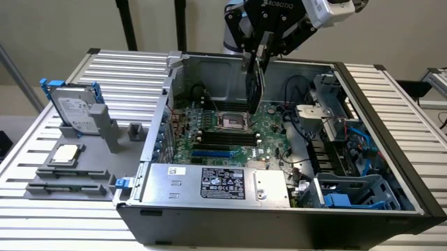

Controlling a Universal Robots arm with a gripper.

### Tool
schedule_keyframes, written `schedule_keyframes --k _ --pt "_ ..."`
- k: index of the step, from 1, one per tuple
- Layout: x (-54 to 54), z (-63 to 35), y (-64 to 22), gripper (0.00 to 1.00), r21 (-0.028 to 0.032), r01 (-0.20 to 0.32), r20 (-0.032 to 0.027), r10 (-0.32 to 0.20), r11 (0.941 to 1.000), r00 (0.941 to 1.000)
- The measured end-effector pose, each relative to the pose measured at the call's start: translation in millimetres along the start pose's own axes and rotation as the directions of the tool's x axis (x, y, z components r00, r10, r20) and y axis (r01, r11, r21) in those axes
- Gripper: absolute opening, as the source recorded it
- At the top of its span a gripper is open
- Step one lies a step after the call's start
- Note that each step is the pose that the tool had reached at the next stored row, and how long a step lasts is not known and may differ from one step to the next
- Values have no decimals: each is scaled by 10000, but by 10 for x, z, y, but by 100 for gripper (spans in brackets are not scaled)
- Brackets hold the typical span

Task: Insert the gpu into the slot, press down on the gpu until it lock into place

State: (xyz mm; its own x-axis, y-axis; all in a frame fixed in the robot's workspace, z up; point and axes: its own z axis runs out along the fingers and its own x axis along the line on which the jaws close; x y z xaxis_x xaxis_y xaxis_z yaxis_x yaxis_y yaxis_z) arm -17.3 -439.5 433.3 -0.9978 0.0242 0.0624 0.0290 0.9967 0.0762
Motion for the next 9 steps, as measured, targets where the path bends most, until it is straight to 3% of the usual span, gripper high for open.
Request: schedule_keyframes --k 4,9 --pt "0 0 0 26 31 507 -43 -507 9987 9987" --pt "0 1 0 26 81 1403 -117 -1402 9901 9901"
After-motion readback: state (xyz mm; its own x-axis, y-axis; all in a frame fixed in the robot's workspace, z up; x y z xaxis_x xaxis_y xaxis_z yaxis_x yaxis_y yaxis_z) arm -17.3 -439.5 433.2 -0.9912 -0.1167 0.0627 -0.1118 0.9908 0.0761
